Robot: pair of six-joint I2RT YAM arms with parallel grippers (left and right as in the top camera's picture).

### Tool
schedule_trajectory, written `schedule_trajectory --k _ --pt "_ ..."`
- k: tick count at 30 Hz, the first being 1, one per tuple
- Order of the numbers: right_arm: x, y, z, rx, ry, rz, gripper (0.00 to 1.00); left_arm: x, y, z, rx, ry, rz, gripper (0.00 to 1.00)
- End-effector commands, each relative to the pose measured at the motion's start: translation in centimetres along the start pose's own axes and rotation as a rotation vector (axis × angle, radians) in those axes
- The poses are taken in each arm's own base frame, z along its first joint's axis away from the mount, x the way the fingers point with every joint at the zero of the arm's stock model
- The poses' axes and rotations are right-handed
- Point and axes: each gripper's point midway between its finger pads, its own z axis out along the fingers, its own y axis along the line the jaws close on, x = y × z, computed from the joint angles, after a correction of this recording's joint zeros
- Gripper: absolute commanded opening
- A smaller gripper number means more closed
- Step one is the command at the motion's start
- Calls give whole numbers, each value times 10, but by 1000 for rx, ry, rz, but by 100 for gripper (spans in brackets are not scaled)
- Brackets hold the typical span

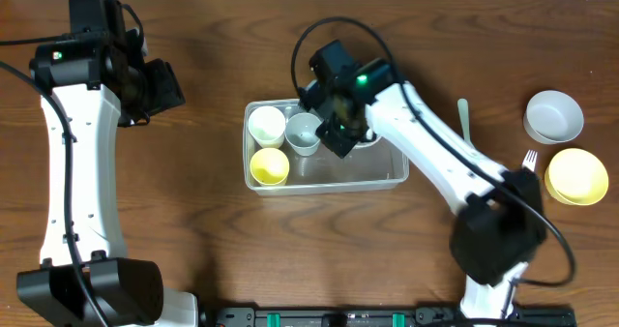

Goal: Pack container
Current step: 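Carry the white plate into the container's right side and release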

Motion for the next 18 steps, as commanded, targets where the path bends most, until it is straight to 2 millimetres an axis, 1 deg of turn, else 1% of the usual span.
schedule_trajectory --k 1,4,8,9,10,12,13,16,18 --pt "8 -4 21 3 62 18 1 2 3 2 -8 8 -12 61" --pt "12 -10 33 -1 90 45 1 2 3 2 -9 8 -12 61" --pt "14 -22 35 3 90 86 1 2 3 2 -8 8 -12 61" --pt "14 -24 35 4 89 94 2 2 3 2 -9 8 -12 61" --pt "15 -27 35 4 89 100 7 2 3 2 -8 9 -12 61" --pt "16 -31 34 5 90 112 27 2 3 2 -8 9 -12 61" --pt "17 -32 34 4 93 115 33 2 3 2 -8 9 -12 61" --pt "18 -32 34 3 97 115 45 2 3 2 -8 9 -12 61" --pt "19 -31 33 2 101 114 45 2 3 2 -8 9 -12 61"
